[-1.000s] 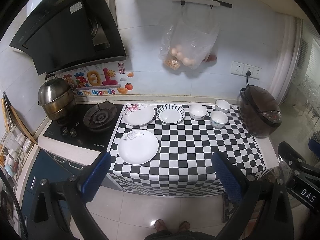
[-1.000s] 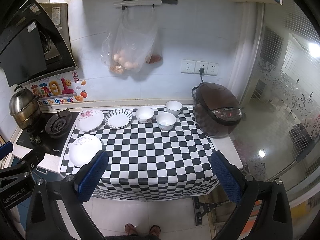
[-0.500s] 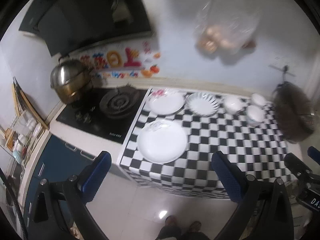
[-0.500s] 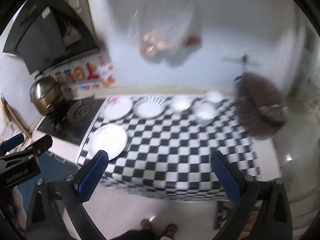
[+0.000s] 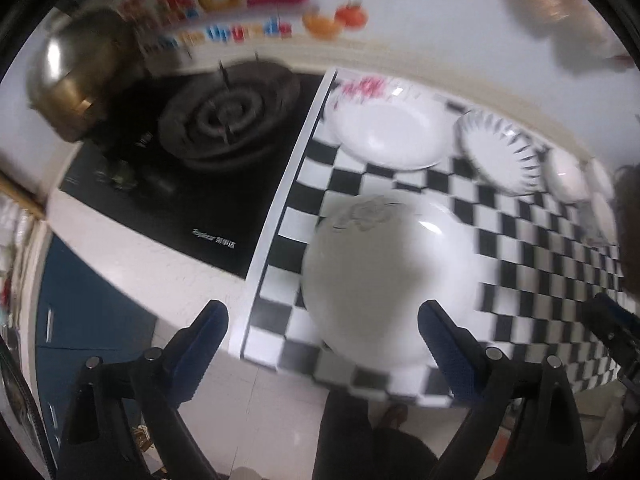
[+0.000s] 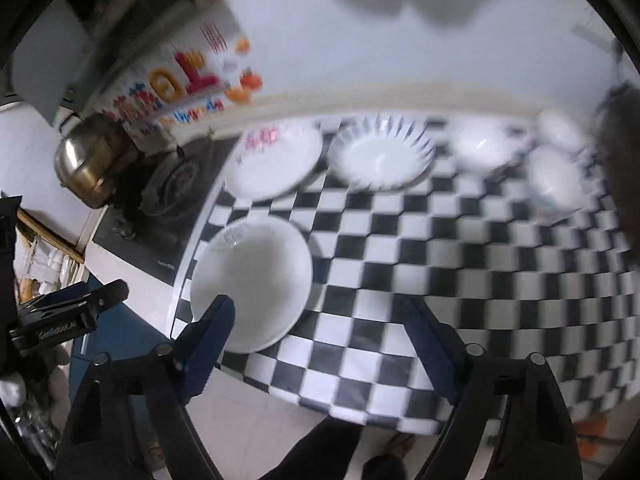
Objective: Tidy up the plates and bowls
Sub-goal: 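Grasp the grey-flower white plate rim with the right tool while the left tool grips it too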
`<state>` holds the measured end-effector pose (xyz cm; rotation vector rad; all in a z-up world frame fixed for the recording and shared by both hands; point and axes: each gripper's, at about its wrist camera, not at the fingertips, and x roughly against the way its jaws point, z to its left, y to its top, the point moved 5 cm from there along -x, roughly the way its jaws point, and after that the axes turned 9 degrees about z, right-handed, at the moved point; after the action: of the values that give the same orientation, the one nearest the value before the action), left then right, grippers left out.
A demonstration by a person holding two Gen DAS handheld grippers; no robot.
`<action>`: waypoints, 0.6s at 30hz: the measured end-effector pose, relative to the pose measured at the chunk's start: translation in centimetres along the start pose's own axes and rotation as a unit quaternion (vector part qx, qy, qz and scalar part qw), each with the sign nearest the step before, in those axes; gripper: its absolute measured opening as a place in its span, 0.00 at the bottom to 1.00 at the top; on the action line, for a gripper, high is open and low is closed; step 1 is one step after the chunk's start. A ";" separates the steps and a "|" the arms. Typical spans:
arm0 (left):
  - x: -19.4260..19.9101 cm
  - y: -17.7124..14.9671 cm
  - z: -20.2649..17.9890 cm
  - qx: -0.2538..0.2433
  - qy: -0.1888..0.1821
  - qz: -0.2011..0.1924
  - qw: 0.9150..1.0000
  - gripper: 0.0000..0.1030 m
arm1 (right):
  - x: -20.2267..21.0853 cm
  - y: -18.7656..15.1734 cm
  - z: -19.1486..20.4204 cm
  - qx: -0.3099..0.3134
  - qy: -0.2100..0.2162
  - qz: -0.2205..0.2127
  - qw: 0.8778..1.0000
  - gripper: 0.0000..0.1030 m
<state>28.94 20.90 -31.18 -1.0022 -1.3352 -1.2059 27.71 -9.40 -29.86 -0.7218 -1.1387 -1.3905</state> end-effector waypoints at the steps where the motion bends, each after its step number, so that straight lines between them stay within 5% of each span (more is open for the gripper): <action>1: -1.2 0.6 0.3 -0.003 -0.006 0.012 1.000 0.90 | -1.7 0.5 0.1 -0.004 0.005 0.017 1.000 0.83; 4: -6.1 2.5 1.1 -0.019 -0.020 0.063 0.998 0.82 | -7.1 1.9 0.1 -0.019 0.022 0.068 0.997 0.81; 11: -12.1 4.0 0.8 -0.046 -0.054 0.145 0.987 0.41 | -15.7 3.3 0.0 -0.045 0.031 0.156 0.986 0.60; 18: -12.3 3.5 0.2 -0.059 -0.091 0.169 0.980 0.37 | -18.4 3.7 0.6 -0.059 0.054 0.195 0.978 0.38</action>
<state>33.86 22.30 -42.96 -1.3905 -1.1796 -0.9597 34.27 -1.53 -45.62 -0.8894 -0.7825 -1.1527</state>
